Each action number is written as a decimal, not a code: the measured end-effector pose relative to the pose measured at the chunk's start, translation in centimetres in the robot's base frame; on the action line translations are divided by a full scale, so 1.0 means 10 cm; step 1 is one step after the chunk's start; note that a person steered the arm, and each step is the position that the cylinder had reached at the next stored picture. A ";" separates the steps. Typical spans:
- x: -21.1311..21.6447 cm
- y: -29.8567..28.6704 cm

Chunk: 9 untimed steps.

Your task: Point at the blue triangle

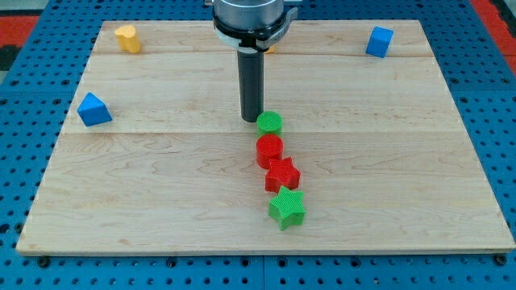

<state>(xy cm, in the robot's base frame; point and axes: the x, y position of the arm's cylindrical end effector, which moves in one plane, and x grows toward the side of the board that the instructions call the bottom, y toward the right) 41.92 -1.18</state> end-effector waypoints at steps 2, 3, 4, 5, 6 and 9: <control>0.05 0.00; 0.04 0.00; 0.04 0.00; -0.21 -0.09; -0.46 -0.76; 0.35 -2.61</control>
<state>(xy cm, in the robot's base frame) 45.45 -27.24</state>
